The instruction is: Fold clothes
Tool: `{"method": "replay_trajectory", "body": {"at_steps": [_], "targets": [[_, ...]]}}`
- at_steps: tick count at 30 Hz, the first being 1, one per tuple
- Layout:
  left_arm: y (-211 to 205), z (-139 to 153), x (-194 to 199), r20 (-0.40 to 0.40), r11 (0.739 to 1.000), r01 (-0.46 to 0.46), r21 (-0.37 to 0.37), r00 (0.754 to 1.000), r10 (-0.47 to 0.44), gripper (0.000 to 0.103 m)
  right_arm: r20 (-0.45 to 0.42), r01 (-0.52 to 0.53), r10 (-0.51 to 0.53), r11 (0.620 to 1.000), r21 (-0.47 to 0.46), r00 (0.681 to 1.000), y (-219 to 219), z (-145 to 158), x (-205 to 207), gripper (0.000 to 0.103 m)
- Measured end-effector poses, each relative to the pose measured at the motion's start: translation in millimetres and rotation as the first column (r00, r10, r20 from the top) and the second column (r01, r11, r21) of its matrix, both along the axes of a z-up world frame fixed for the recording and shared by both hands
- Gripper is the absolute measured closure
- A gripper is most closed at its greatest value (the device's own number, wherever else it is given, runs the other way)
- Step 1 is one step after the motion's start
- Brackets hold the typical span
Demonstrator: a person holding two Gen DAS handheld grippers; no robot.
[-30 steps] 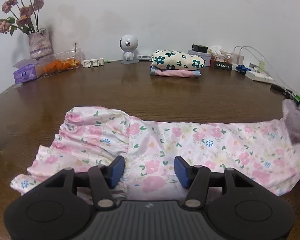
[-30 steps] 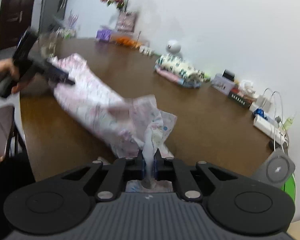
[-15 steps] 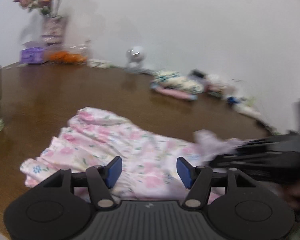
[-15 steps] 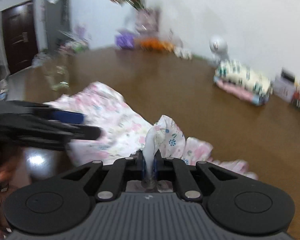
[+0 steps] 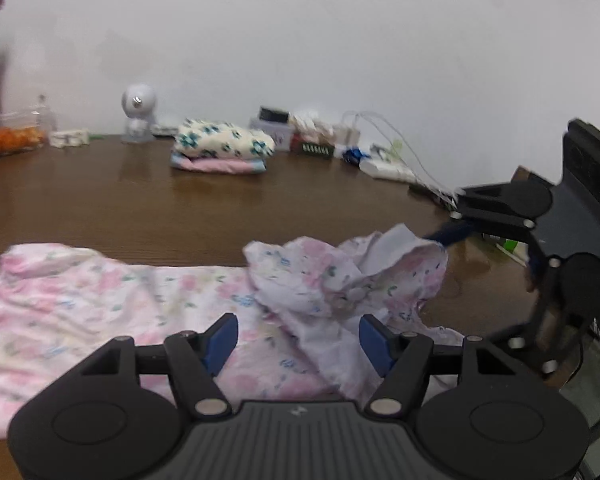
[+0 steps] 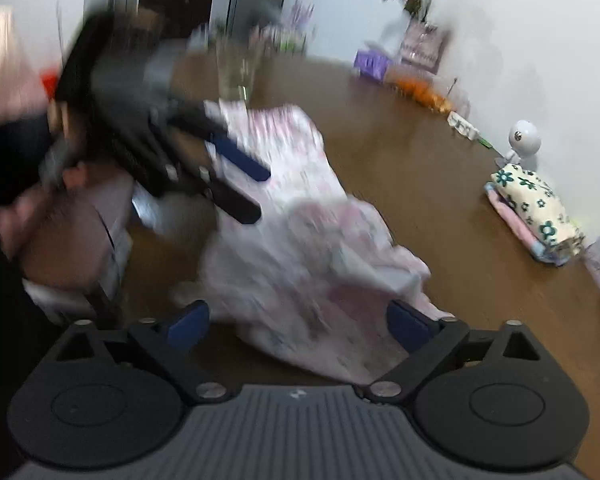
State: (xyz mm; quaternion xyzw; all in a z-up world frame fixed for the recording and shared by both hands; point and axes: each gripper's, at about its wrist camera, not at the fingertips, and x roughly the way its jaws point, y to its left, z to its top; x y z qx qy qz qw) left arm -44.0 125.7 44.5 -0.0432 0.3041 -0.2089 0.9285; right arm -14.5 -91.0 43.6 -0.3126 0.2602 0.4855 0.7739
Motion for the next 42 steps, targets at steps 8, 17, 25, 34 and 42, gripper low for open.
{"method": "replay_trajectory", "body": {"at_steps": [8, 17, 25, 34, 42], "targets": [[-12.6, -1.4, 29.1, -0.070, 0.993, 0.022, -0.117, 0.997, -0.030, 0.098, -0.015, 0.099, -0.098, 0.987, 0.126, 0.995, 9.9, -19.6, 19.6, 0.025], [-13.3, 33.3, 21.0, 0.049, 0.976, 0.097, -0.196, 0.995, -0.089, 0.087, 0.121, 0.354, -0.379, 0.916, 0.188, 0.917, 36.9, -25.9, -3.1, 0.092], [11.1, 23.2, 1.0, -0.042, 0.995, -0.059, -0.081, 0.998, 0.055, 0.076, 0.440, 0.350, -0.297, 0.936, -0.043, 0.848, 83.0, -65.1, -47.6, 0.093], [-20.0, 31.9, 49.2, -0.031, 0.988, -0.119, -0.097, 0.993, 0.116, 0.064, 0.524, 0.310, -0.217, 0.946, -0.095, 0.824, 88.9, -79.7, -69.1, 0.093], [-25.3, -7.6, 47.5, -0.152, 0.989, -0.148, -0.008, 0.978, 0.145, 0.077, 0.445, 0.273, -0.237, 0.962, -0.017, 0.864, 48.5, -51.4, -73.8, 0.044]]}}
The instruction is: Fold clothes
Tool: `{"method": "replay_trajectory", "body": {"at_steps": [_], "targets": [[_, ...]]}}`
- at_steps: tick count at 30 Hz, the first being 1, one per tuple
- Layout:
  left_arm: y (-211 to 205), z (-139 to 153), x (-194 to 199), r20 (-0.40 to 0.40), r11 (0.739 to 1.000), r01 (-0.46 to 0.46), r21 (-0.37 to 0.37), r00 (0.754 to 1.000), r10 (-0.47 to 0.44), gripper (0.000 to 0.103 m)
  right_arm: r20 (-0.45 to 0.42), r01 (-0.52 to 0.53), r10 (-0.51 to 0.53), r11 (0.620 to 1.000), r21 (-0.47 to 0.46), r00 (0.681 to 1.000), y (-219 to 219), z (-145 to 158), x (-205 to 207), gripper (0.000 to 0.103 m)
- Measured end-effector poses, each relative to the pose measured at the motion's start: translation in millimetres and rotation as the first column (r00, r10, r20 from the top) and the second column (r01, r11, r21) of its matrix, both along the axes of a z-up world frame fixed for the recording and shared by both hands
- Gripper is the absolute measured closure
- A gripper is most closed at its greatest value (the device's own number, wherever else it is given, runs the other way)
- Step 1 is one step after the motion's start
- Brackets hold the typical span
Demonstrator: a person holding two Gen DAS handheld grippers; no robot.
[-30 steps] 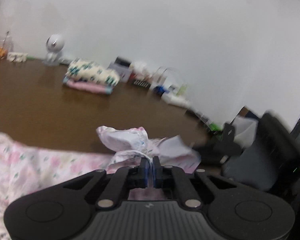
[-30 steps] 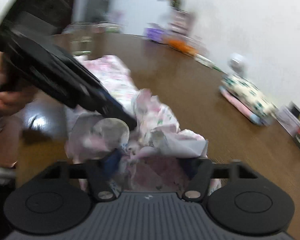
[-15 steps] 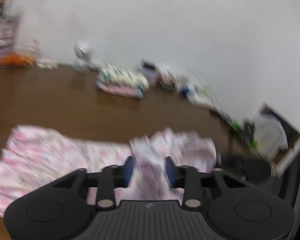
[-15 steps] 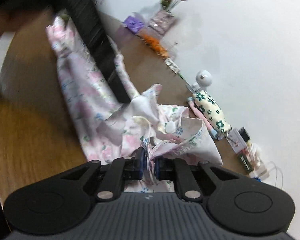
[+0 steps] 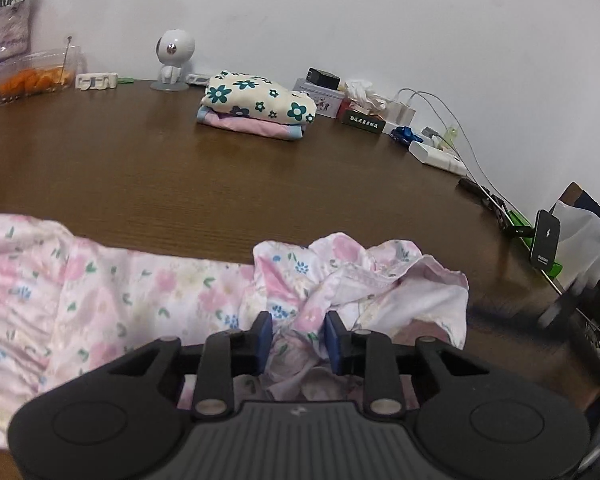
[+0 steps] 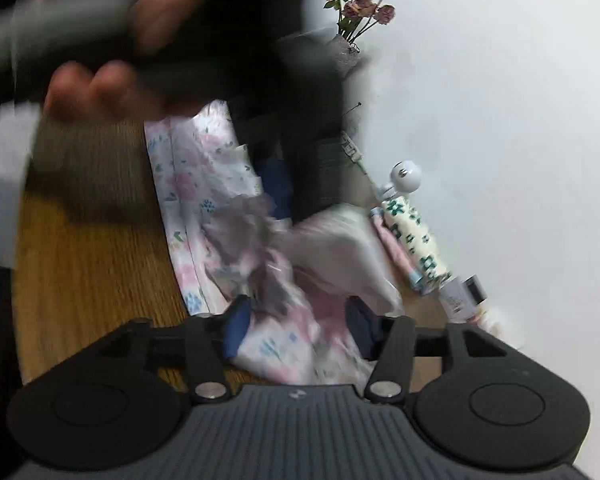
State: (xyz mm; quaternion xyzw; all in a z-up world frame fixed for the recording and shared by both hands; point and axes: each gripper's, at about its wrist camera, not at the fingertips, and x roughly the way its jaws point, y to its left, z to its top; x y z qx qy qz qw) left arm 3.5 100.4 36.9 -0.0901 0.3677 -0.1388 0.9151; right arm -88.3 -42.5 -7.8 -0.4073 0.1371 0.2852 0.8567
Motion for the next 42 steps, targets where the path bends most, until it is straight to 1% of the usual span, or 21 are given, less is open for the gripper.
{"method": "replay_trajectory", "body": {"at_steps": [2, 6, 7, 9, 10, 11, 12, 13, 14, 17, 19, 21, 22, 23, 26, 27, 29, 32, 35, 39, 42], "targets": [[1.7, -2.5, -3.4, 0.008, 1.000, 0.005, -0.007, 1.000, -0.005, 0.078, -0.066, -0.014, 0.021, 0.994, 0.106, 0.998, -24.1, 22.3, 7.4, 0.030], [5.7, -4.5, -7.7, 0.012, 1.000, 0.006, -0.020, 1.000, -0.006, 0.078, -0.154, -0.029, 0.065, 0.974, 0.224, 0.986, -50.8, 36.3, 51.2, 0.022], [6.6, -3.9, -9.3, 0.015, 1.000, 0.007, -0.021, 1.000, -0.006, 0.078, -0.223, -0.026, 0.089, 0.962, 0.270, 0.971, -54.1, 35.7, 67.7, 0.017], [6.6, -1.9, -12.8, 0.026, 1.000, 0.019, -0.011, 1.000, -0.018, 0.078, -0.382, 0.008, 0.136, 0.936, 0.352, 0.914, -55.1, 28.7, 101.1, 0.018], [6.9, -2.2, -15.0, 0.034, 1.000, 0.024, -0.007, 0.999, -0.024, 0.078, -0.438, 0.030, 0.160, 0.918, 0.395, 0.885, -56.0, 24.4, 114.0, 0.032], [7.3, -2.5, -17.2, 0.041, 1.000, 0.029, -0.003, 0.999, -0.028, 0.078, -0.479, 0.053, 0.171, 0.906, 0.419, 0.861, -55.3, 22.6, 119.9, 0.067], [8.3, -2.8, -19.2, 0.051, 0.999, 0.036, 0.002, 0.998, -0.036, 0.078, -0.517, 0.077, 0.180, 0.896, 0.437, 0.837, -54.2, 21.4, 124.2, 0.086], [10.0, -3.6, -22.0, 0.060, 0.999, 0.041, 0.003, 0.997, -0.041, 0.078, -0.553, 0.101, 0.190, 0.886, 0.453, 0.811, -53.0, 20.3, 128.5, 0.094], [11.8, -4.4, -25.0, 0.068, 0.999, 0.046, 0.004, 0.997, -0.047, 0.078, -0.551, 0.085, 0.211, 0.883, 0.462, 0.807, -54.1, 21.0, 124.9, 0.095], [18.9, -2.8, -36.2, 0.083, 0.997, 0.071, 0.001, 0.994, -0.071, 0.077, -0.565, 0.019, 0.288, 0.880, 0.474, 0.773, -50.5, 20.7, 107.2, 0.095], [28.9, 0.9, -45.2, 0.083, 0.998, 0.060, -0.006, 0.995, -0.059, 0.076, -0.573, 0.006, 0.281, 0.894, 0.447, 0.770, -49.2, 16.6, 96.2, 0.095], [43.8, 8.8, -56.0, 0.084, 1.000, 0.010, -0.004, 0.996, -0.010, 0.060, -0.554, -0.005, 0.218, 0.933, 0.360, 0.804, -39.2, 12.5, 83.6, 0.095], [51.0, 13.0, -61.2, 0.079, 1.000, -0.022, 0.012, 0.997, 0.021, 0.043, -0.542, -0.012, 0.216, 0.935, 0.355, 0.812, -37.8, 11.5, 79.8, 0.095], [56.0, 15.8, -65.2, 0.066, 0.998, -0.054, 0.040, 0.997, 0.051, 0.037, -0.552, -0.013, 0.227, 0.931, 0.364, 0.803, -37.0, 11.8, 78.0, 0.095], [60.2, 20.4, -77.5, 0.070, 0.970, -0.200, 0.139, 0.979, 0.192, 0.041, -0.589, -0.026, 0.268, 0.922, 0.386, 0.763, -31.7, 15.2, 78.0, 0.089], [61.8, 22.9, -82.9, 0.087, 0.967, -0.217, 0.131, 0.974, 0.207, 0.043, -0.594, -0.033, 0.284, 0.917, 0.397, 0.752, -30.1, 18.3, 79.4, 0.084], [66.5, 30.3, -92.5, 0.136, 0.980, -0.189, 0.066, 0.974, 0.179, 0.045, -0.583, -0.043, 0.314, 0.902, 0.430, 0.749, -31.1, 29.1, 79.1, 0.057], [83.2, 31.5, -92.3, 0.098, 0.994, -0.081, -0.067, 0.991, 0.087, 0.042, -0.548, -0.077, 0.390, 0.859, 0.507, 0.740, -43.8, 49.8, 78.9, 0.055], [101.1, 32.5, -96.4, 0.094, 0.980, -0.190, -0.062, 0.976, 0.195, 0.044, -0.521, -0.057, 0.428, 0.810, 0.584, 0.738, -56.2, 68.7, 93.7, 0.049], [113.6, 29.5, -93.1, 0.032, 0.920, -0.387, 0.067, 0.922, 0.385, 0.047, -0.554, -0.002, 0.378, 0.827, 0.562, 0.742, -27.3, 63.2, 130.2, 0.052], [107.8, 19.9, -92.9, 0.057, 0.884, -0.431, 0.181, 0.902, 0.428, 0.047, -0.591, 0.004, 0.350, 0.859, 0.512, 0.727, 10.9, 47.8, 154.7, 0.054]]}}
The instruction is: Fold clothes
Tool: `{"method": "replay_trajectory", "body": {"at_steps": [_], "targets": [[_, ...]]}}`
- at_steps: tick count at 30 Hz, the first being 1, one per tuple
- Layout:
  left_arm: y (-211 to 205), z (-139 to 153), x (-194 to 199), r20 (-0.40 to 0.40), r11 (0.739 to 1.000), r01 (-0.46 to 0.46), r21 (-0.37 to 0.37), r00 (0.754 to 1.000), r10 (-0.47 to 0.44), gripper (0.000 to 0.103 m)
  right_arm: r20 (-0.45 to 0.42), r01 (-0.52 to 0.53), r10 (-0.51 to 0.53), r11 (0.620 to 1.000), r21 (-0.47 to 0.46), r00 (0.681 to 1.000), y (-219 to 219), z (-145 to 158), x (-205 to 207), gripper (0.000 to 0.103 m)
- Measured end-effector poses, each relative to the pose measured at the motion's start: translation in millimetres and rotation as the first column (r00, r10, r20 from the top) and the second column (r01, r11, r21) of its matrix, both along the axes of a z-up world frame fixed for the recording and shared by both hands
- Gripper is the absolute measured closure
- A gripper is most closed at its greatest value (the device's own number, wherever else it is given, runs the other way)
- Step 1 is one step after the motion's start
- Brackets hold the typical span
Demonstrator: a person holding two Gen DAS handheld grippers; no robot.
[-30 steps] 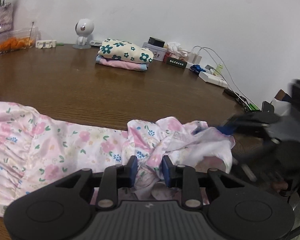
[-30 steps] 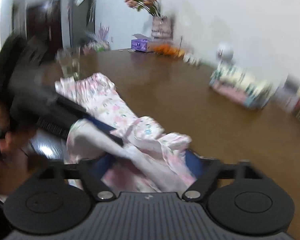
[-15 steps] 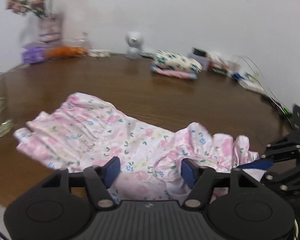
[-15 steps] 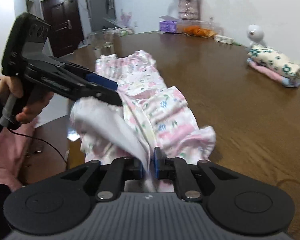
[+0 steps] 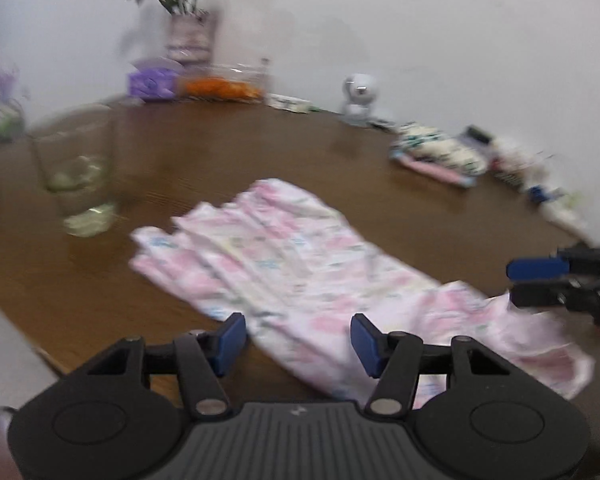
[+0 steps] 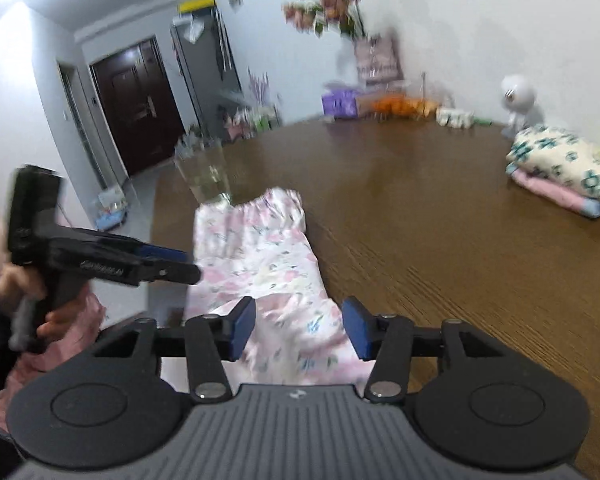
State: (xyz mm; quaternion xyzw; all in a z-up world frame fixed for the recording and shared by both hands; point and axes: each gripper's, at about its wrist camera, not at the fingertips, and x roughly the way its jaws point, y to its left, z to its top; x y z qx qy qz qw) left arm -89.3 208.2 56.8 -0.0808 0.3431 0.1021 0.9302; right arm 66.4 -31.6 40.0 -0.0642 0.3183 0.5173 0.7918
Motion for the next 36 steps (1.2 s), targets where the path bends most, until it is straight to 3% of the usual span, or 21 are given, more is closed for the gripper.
{"method": "replay_trajectory", "body": {"at_steps": [1, 3, 6, 9, 11, 14, 18, 24, 27, 30, 33, 36], "targets": [[-0.8, -3.9, 3.0, -0.011, 1.000, 0.005, -0.011, 1.000, -0.005, 0.047, -0.002, -0.003, 0.003, 1.000, -0.026, 1.000, 13.9, -5.8, 7.3, 0.055], [-1.9, -11.8, 9.3, -0.034, 0.999, 0.016, -0.041, 0.999, -0.018, 0.059, -0.029, -0.021, 0.019, 0.998, -0.056, 0.999, 35.5, -15.8, 14.4, 0.066], [-6.3, -17.0, 19.1, -0.013, 1.000, 0.024, 0.003, 1.000, -0.024, 0.073, -0.038, -0.016, 0.012, 0.993, -0.121, 0.999, 63.0, -29.3, 18.3, 0.078], [-6.1, -20.2, 29.5, -0.003, 0.997, 0.071, 0.013, 0.997, -0.071, 0.086, 0.007, 0.023, -0.022, 0.987, -0.161, 1.000, 71.2, -33.4, 6.9, 0.083], [-10.9, -20.8, 37.7, -0.001, 0.994, 0.109, 0.019, 0.994, -0.109, 0.094, 0.059, 0.058, -0.047, 0.978, -0.201, 0.997, 67.9, -31.2, -5.3, 0.093], [-38.4, -21.2, 60.8, 0.010, 0.972, 0.229, 0.051, 0.973, -0.229, 0.095, 0.157, 0.150, -0.111, 0.954, -0.261, 0.981, 52.5, -29.5, -25.9, 0.095], [-91.4, -23.2, 91.1, 0.017, 0.909, 0.411, 0.064, 0.911, -0.413, 0.095, 0.204, 0.340, -0.292, 0.900, -0.271, 0.934, -9.0, -29.2, -49.6, 0.095], [-201.2, -31.9, 131.3, -0.006, 0.732, 0.673, 0.107, 0.737, -0.676, 0.095, 0.189, 0.591, -0.560, 0.765, -0.255, 0.807, -107.3, -26.8, -90.4, 0.095], [-240.2, -37.7, 147.7, -0.006, 0.681, 0.726, 0.099, 0.684, -0.729, 0.096, 0.180, 0.671, -0.647, 0.698, -0.250, 0.741, -142.8, -26.5, -100.0, 0.095], [-258.4, -42.4, 158.9, 0.002, 0.688, 0.720, 0.095, 0.691, -0.723, 0.094, 0.138, 0.716, -0.705, 0.663, -0.217, 0.695, -167.2, -25.9, -97.6, 0.092], [-238.6, -32.8, 157.4, 0.025, 0.740, 0.669, 0.071, 0.740, -0.672, 0.086, 0.114, 0.741, -0.734, 0.650, -0.166, 0.669, -181.0, -25.0, -93.1, 0.089], [-210.8, -19.1, 149.7, 0.055, 0.782, 0.622, 0.053, 0.780, -0.624, 0.082, 0.107, 0.715, -0.709, 0.699, -0.022, 0.697, -201.3, -9.6, -101.6, 0.089]]}}
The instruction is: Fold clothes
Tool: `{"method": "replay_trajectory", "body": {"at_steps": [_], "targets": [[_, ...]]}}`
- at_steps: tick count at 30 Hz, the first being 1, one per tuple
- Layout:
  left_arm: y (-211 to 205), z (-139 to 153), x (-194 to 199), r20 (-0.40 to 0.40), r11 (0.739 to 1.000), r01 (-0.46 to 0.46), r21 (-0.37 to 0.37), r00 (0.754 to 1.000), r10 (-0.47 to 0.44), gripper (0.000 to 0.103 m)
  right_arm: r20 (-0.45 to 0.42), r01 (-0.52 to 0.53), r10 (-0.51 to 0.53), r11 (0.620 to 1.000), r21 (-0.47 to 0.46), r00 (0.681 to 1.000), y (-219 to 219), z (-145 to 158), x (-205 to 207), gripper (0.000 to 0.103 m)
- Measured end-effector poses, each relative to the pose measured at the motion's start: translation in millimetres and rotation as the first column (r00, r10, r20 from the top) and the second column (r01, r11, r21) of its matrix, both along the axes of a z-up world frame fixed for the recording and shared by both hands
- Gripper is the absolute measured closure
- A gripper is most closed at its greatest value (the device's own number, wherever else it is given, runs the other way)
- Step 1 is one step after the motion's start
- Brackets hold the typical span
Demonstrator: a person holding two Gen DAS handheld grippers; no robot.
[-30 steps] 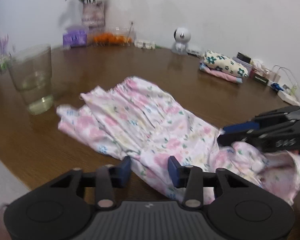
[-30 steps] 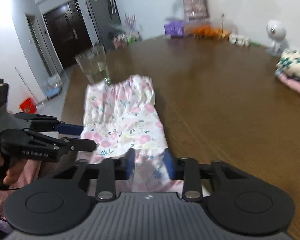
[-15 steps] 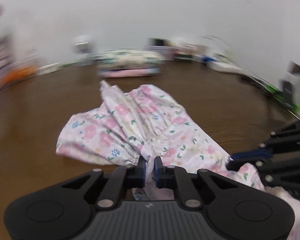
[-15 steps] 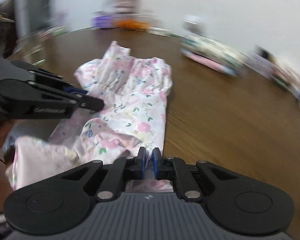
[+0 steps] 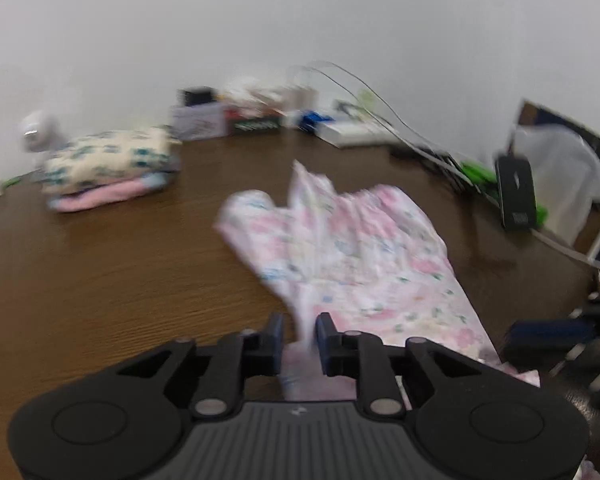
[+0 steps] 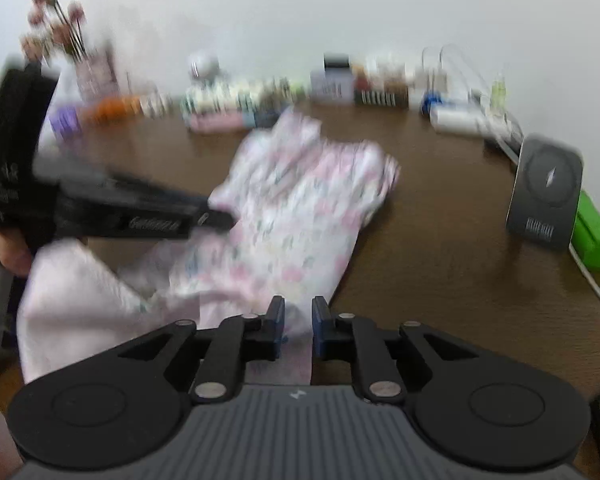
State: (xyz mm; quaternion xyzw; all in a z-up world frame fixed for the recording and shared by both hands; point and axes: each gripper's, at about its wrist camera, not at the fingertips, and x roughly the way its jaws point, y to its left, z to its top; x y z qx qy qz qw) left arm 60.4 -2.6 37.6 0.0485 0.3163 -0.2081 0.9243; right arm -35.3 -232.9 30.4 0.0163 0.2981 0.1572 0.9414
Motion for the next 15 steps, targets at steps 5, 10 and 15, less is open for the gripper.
{"method": "replay_trajectory", "body": {"at_steps": [5, 10, 15], "targets": [[44.2, 36.1, -56.1, 0.024, 0.998, 0.054, -0.033, 0.998, -0.054, 0.072, 0.087, -0.258, 0.245, 0.946, 0.199, 0.966, -35.5, 13.3, -25.4, 0.064], [36.0, 37.4, -102.4, -0.008, 0.963, 0.206, -0.172, 0.978, -0.210, 0.046, 0.048, -0.318, 0.314, 0.939, 0.135, 0.948, -25.1, -4.3, -35.5, 0.054], [-0.1, 9.9, -102.3, -0.118, 0.970, 0.202, -0.135, 0.969, -0.219, 0.077, -0.058, -0.278, 0.297, 0.935, 0.220, 0.953, -18.9, -25.8, -11.0, 0.084]]}}
